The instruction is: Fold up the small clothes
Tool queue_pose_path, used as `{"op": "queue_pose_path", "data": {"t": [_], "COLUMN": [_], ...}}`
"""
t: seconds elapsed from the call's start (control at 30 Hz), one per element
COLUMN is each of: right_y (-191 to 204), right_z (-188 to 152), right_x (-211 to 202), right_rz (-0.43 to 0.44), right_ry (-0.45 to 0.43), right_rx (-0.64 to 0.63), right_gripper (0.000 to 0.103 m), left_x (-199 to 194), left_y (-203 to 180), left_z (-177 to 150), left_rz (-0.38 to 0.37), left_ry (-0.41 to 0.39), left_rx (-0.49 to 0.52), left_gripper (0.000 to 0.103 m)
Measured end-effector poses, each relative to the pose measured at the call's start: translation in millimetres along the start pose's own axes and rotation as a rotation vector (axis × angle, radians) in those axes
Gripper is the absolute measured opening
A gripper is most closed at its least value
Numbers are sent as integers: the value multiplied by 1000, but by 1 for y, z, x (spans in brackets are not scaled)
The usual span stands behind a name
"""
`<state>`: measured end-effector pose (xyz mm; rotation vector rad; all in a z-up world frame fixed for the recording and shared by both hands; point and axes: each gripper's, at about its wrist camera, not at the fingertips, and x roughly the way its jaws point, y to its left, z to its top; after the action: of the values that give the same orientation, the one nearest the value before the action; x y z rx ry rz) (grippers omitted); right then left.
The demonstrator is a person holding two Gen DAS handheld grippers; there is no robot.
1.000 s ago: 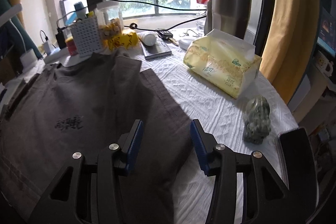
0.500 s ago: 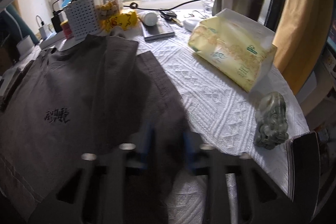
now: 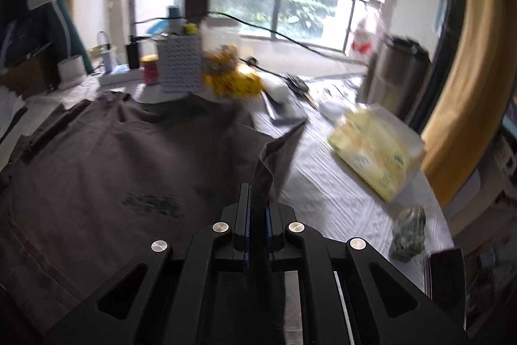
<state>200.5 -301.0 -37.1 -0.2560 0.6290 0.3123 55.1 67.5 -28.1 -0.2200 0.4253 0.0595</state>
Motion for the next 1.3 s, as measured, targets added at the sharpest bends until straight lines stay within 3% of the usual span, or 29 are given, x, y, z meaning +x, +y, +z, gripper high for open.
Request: {"op": "queue_pose_path", "data": {"t": [0.23,0.47,0.67,0.93,1.0,1.03,1.07,1.3], "right_y": [44,82,90,72,66,64,62,58], "right_z": [-1,-17,-31,-32,-32,-33,-36,-53], "right_x": [-8,-3,3,-14,-13,-12,-10,1], "right_rz": [88,184,229,198,181,174,173,216], "right_ry": [-37,-2,71,44,48,55,59,160], "right_rx": [-82,-119,-107,-49,-40,-34,-29,-1], "right_gripper": [8,8,9,9,18,29,33,33], "left_x": [-11,-15,-17,-21,-21,-20,-19,-15], "left_y": [11,16,15,17,21,24,26,37], "left_z": [-6,-12,-15,-12,-11,-11,-12,-16], "left_rz": [5,8,4,29,41,46,50,63], "left_ry": [-6,4,15,13,12,13,16,44], "left_rx": [-22,-45,-45,-37,-46,-53,-64,-94], "left_gripper": [102,102,102,102,102,102,102,102]}}
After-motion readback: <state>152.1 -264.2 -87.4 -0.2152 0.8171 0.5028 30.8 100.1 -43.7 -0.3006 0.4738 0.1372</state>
